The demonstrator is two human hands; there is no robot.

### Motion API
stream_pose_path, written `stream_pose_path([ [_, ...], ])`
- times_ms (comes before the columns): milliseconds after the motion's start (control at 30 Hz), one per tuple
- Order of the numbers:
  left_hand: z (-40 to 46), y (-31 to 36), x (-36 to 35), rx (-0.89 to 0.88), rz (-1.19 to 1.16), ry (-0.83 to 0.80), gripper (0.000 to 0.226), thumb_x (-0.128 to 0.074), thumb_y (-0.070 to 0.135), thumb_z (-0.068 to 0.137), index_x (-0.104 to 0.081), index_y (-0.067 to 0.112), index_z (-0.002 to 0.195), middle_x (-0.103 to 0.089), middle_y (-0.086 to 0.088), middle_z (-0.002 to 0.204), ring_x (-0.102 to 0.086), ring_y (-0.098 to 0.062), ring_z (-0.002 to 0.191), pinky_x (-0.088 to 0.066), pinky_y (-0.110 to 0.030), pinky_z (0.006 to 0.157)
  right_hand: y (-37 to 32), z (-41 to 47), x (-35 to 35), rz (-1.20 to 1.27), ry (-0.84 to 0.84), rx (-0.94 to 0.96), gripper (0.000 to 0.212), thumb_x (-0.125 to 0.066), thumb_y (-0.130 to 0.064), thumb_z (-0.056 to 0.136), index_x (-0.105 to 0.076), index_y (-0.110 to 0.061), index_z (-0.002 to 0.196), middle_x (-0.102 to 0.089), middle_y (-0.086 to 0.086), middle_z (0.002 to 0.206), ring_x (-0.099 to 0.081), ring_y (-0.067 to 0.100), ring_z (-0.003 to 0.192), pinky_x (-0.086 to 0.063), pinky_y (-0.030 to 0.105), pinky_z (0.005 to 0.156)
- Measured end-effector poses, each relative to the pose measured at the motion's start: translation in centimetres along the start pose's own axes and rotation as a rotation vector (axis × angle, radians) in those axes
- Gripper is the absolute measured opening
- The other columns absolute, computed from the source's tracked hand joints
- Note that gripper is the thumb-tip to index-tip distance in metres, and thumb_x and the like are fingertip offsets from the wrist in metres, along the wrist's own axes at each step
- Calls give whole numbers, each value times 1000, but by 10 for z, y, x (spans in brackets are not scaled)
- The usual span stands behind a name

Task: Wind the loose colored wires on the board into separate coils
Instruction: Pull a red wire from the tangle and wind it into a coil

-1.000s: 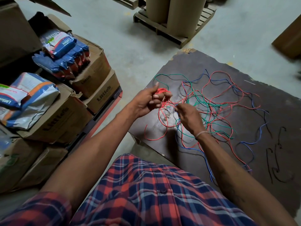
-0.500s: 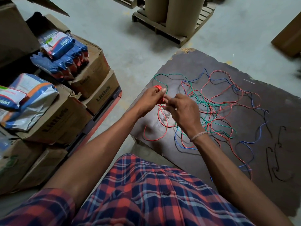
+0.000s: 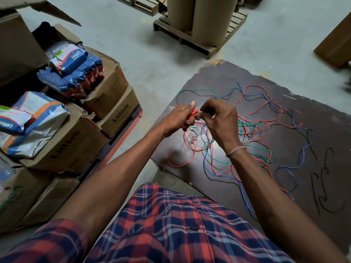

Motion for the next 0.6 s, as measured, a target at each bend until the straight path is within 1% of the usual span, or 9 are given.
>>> stream_pose_path([
  [67, -1, 0, 0, 25, -13, 17, 59, -33, 46, 110, -70, 16, 76, -41, 7, 51, -32, -11, 47, -28, -25, 48, -2, 1, 3, 68, 13, -23, 9, -79, -16, 79, -70, -15, 78, -69, -2, 75, -63, 17, 69, -52, 38, 66],
  [133, -1, -1, 1, 34, -33, 45, 57, -37, 44, 110, -71, 7, 82, -39, 8, 48, -33, -11, 44, -28, -25, 47, 1, -1, 7, 145, 55, -79, 6, -80, -14, 82, -75, -13, 85, -72, -2, 79, -63, 12, 69, -52, 27, 68],
  [167, -1, -3, 2, 40, -66, 60, 56, -38, 43, 110, -70, 6, 81, -36, 8, 47, -31, -11, 43, -29, -25, 46, 5, -3, 10, 187, 81, -122, 8, -80, -15, 83, -76, -12, 89, -73, -1, 82, -63, 10, 70, -51, 22, 68],
  [233, -2, -6, 4, 77, -195, 76, 54, -39, 41, 110, -67, 6, 80, -28, 8, 45, -24, -10, 40, -28, -23, 43, 15, -10, 16, 239, 110, -203, 12, -79, -19, 87, -76, -12, 96, -74, 0, 88, -64, 8, 74, -49, 18, 70],
  [267, -2, -7, 3, 99, -277, 73, 53, -39, 41, 109, -65, 6, 79, -25, 9, 44, -21, -10, 38, -27, -22, 42, 22, -15, 17, 260, 89, -247, 15, -77, -21, 89, -75, -12, 100, -74, 0, 92, -65, 6, 76, -50, 17, 72],
  [333, -3, -7, -1, 127, -438, 49, 51, -40, 41, 109, -60, 6, 79, -21, 10, 41, -17, -8, 34, -26, -21, 39, 35, -24, 14, 366, -40, -357, 25, -78, -21, 91, -71, -11, 113, -75, 2, 102, -66, 2, 84, -53, 17, 79],
  [400, -4, -6, -9, 150, -566, 14, 49, -41, 41, 109, -58, 7, 78, -19, 12, 38, -15, -6, 31, -24, -21, 37, 42, -33, 7, 516, -192, -451, 40, -80, -20, 90, -64, -10, 125, -74, 5, 114, -70, 11, 100, -57, 25, 90],
  [467, -4, -4, -19, 160, -661, -46, 49, -41, 41, 108, -56, 8, 76, -18, 12, 37, -13, -5, 30, -24, -21, 36, 47, -39, 4, 600, -264, -491, 51, -83, -18, 87, -59, -9, 131, -72, 7, 120, -70, 20, 109, -58, 31, 95],
  [600, 0, 1, -40, 177, -765, -167, 47, -40, 40, 108, -53, 8, 76, -18, 12, 34, -10, -7, 29, -25, -21, 33, 56, -41, 10, 701, -273, -546, 57, -83, -11, 85, -57, -8, 135, -73, 2, 111, -68, 13, 102, -55, 24, 85],
])
Point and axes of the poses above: each hand's wrist, its own z-axis towards the middle knuckle, its own x-axis out of the back of the hand, y = z × x, the point moved 4 cm from there along z, towards the middle knuckle
